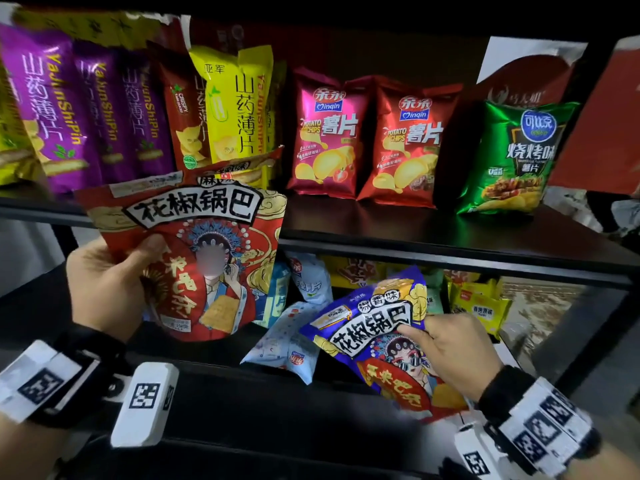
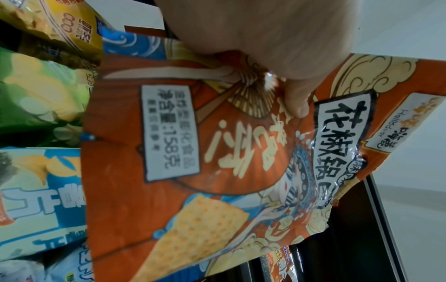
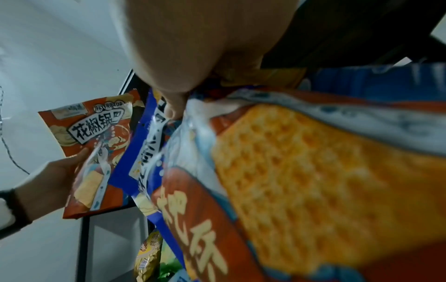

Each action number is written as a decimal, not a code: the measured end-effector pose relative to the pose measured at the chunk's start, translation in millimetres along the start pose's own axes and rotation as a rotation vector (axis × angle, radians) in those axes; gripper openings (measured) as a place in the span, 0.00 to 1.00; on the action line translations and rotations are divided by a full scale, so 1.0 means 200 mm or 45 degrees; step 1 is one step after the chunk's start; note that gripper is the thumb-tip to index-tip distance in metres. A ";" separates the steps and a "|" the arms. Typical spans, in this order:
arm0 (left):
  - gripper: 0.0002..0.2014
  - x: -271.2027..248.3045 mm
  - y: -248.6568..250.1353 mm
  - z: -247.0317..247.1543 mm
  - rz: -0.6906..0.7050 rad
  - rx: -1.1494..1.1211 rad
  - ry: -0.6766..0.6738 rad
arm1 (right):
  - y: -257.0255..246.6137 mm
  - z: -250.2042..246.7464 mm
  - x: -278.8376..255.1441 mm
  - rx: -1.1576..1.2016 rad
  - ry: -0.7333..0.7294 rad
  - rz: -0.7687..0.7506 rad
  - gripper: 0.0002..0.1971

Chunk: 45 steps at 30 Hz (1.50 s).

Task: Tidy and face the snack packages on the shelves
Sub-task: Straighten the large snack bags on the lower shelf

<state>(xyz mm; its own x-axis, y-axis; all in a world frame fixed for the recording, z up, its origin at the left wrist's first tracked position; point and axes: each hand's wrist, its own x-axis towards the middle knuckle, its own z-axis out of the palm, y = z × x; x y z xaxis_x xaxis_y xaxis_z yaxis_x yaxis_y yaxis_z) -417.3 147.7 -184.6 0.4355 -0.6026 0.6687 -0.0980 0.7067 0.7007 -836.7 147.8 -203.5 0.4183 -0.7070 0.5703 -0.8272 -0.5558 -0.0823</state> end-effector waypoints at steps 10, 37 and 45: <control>0.16 0.00 0.02 0.19 -0.038 -0.122 0.096 | -0.15 -0.27 0.35 0.673 0.492 0.261 0.07; 0.14 1.08 0.31 -1.23 0.431 0.292 1.203 | -0.95 -0.09 1.32 0.882 0.794 0.143 0.32; 0.17 1.30 -0.01 -1.15 0.147 0.853 0.863 | -0.96 -0.06 1.36 0.803 0.777 0.123 0.29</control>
<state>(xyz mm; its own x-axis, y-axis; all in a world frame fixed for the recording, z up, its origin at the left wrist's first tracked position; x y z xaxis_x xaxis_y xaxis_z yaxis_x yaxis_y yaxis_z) -98.1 75.3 -69.7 0.7957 -0.0517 0.6035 -0.5721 0.2630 0.7769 -568.8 67.1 -23.2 -0.0654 -0.5069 0.8595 -0.4120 -0.7708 -0.4859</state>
